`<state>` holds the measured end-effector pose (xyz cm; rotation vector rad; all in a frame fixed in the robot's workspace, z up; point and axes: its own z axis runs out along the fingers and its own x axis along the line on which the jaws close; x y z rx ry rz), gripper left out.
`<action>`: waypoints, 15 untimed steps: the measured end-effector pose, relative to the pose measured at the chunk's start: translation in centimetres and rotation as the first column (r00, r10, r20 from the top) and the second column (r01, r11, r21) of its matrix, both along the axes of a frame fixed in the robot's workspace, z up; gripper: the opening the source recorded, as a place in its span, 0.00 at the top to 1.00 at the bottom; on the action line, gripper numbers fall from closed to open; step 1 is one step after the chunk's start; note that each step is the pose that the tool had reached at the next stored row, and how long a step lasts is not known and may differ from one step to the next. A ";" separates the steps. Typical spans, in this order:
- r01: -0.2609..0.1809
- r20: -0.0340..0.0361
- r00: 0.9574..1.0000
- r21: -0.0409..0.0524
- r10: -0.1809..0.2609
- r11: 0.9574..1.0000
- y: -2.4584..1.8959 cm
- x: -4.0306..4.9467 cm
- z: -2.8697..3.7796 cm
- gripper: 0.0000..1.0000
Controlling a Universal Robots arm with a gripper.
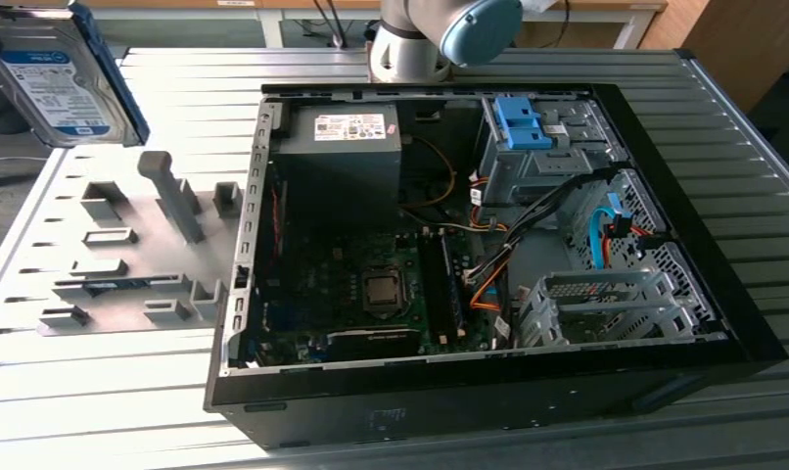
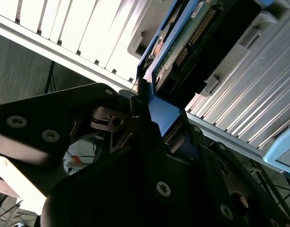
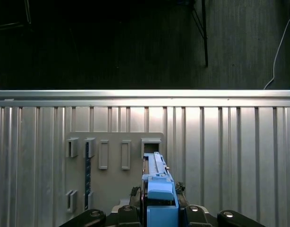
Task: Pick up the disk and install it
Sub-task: 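Pick up the disk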
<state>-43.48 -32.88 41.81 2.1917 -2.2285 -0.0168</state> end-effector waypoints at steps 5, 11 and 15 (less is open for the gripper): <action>0.000 0.000 1.000 0.000 0.000 1.000 0.00 0.00 0.45 0.64; 0.000 0.000 1.000 0.000 0.000 1.000 0.00 0.00 1.07 0.64; 0.000 0.000 1.000 0.000 0.000 1.000 0.00 0.00 1.78 0.64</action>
